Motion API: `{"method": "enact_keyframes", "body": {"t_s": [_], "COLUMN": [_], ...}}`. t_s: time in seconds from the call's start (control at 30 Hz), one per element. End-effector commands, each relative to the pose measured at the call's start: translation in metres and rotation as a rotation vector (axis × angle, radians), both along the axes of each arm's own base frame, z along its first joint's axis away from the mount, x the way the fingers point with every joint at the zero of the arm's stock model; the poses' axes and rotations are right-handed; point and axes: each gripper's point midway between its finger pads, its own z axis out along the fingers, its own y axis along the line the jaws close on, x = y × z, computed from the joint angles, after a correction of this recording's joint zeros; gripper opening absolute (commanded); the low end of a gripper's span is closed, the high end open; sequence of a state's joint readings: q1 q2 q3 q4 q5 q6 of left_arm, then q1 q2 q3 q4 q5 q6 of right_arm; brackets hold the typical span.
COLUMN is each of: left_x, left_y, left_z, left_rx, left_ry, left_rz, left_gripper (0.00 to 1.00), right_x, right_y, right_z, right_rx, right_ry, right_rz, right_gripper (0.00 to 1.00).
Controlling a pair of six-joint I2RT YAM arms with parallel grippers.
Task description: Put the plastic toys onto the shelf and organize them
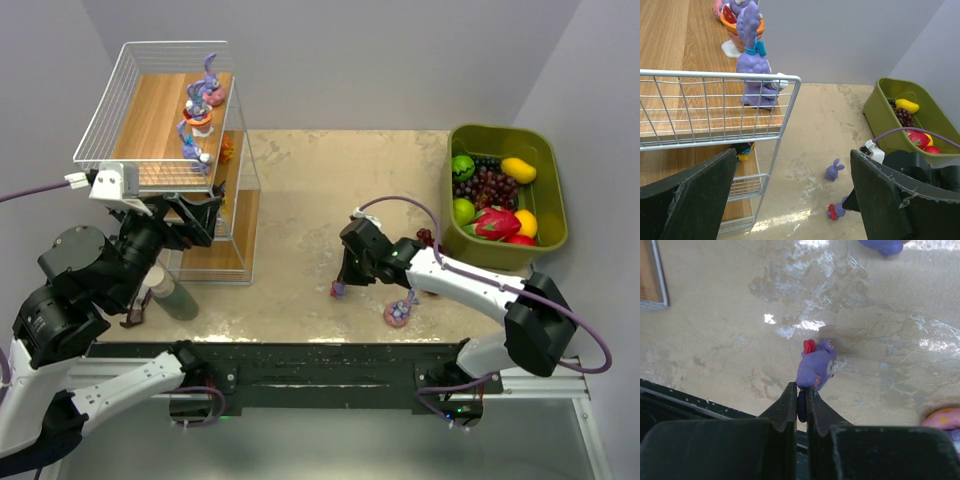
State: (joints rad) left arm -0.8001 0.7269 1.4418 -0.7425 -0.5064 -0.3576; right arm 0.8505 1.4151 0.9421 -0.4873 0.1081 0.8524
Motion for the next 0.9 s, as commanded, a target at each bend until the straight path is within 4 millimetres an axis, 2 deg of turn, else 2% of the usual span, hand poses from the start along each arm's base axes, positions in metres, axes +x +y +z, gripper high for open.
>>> {"method": "enact_keyframes", "body": {"t_s": [0.0, 0.07, 0.1, 0.13, 0.17, 0.2, 0.23, 0.27, 0.3, 0.33, 0.37, 0.4, 0.43, 0.47, 0.5, 0.53, 0.57, 0.6, 0.63, 0.7, 0.87], "left_x": [-0.006, -0.007, -0.008, -0.008, -0.009, -0.008, -0.007, -0.006, -0.005, -0.005, -0.005, -0.004, -0.003, -0.005, -0.005, -0.005, -0.005, -0.005, -0.006, -0.007, -0.007], "left_y": [0.011, 0.014, 0.016, 0.017, 0.018, 0.019, 0.02, 0.023, 0.024, 0.026, 0.032, 0.034, 0.036, 0.041, 0.043, 0.044, 0.05, 0.051, 0.053, 0.057, 0.064], "left_z": [0.014, 0.017, 0.018, 0.019, 0.021, 0.022, 0.023, 0.024, 0.026, 0.028, 0.035, 0.036, 0.039, 0.046, 0.046, 0.045, 0.045, 0.042, 0.042, 0.039, 0.038], "left_rx": [-0.038, -0.04, -0.04, -0.037, -0.037, -0.029, -0.026, -0.025, -0.023, -0.024, -0.033, -0.03, -0.034, -0.044, -0.032, -0.027, -0.027, -0.028, -0.033, -0.035, -0.03], "left_ry": [-0.028, -0.032, -0.037, -0.038, -0.043, -0.052, -0.054, -0.057, -0.061, -0.063, -0.074, -0.071, -0.072, -0.08, -0.081, -0.079, -0.077, -0.065, -0.064, -0.057, -0.053], "left_rz": [0.025, 0.033, 0.036, 0.038, 0.041, 0.044, 0.05, 0.07, 0.078, 0.087, 0.113, 0.127, 0.141, 0.155, 0.161, 0.17, 0.198, 0.207, 0.213, 0.225, 0.263], "left_gripper": [1.0, 0.99, 0.99, 0.99, 1.0, 1.0, 1.0, 0.99, 1.0, 0.99, 0.99, 0.99, 1.0, 1.0, 1.0, 1.0, 0.99, 1.0, 1.0, 1.0, 1.0], "right_x": [0.023, 0.031, 0.039, 0.044, 0.047, 0.058, 0.065, 0.072, 0.082, 0.088, 0.097, 0.1, 0.114, 0.122, 0.127, 0.138, 0.145, 0.151, 0.16, 0.174, 0.195], "right_y": [0.033, 0.041, 0.051, 0.057, 0.064, 0.074, 0.083, 0.089, 0.103, 0.11, 0.117, 0.123, 0.138, 0.145, 0.15, 0.162, 0.166, 0.171, 0.181, 0.194, 0.211], "right_z": [0.043, 0.05, 0.064, 0.058, 0.061, 0.075, 0.066, 0.066, 0.084, 0.086, 0.067, 0.065, 0.085, 0.069, 0.066, 0.081, 0.081, 0.061, 0.073, 0.072, 0.071], "right_rx": [0.115, 0.131, 0.16, 0.15, 0.161, 0.182, 0.166, 0.165, 0.196, 0.198, 0.166, 0.156, 0.191, 0.163, 0.151, 0.18, 0.179, 0.153, 0.184, 0.199, 0.219], "right_ry": [-0.077, -0.095, -0.124, -0.115, -0.116, -0.149, -0.14, -0.144, -0.177, -0.183, -0.159, -0.147, -0.18, -0.162, -0.168, -0.201, -0.208, -0.187, -0.213, -0.245, -0.302], "right_rz": [0.007, 0.009, 0.013, 0.017, 0.026, 0.035, 0.041, 0.044, 0.057, 0.063, 0.064, 0.079, 0.089, 0.098, 0.114, 0.122, 0.121, 0.129, 0.138, 0.149, 0.155], "right_gripper": [0.0, 0.0, 0.0, 0.0, 0.0, 0.0, 0.0, 0.0, 0.0, 0.0, 0.0, 0.0, 0.0, 0.0, 0.0, 0.0, 0.0, 0.0, 0.0, 0.0, 0.0]}}
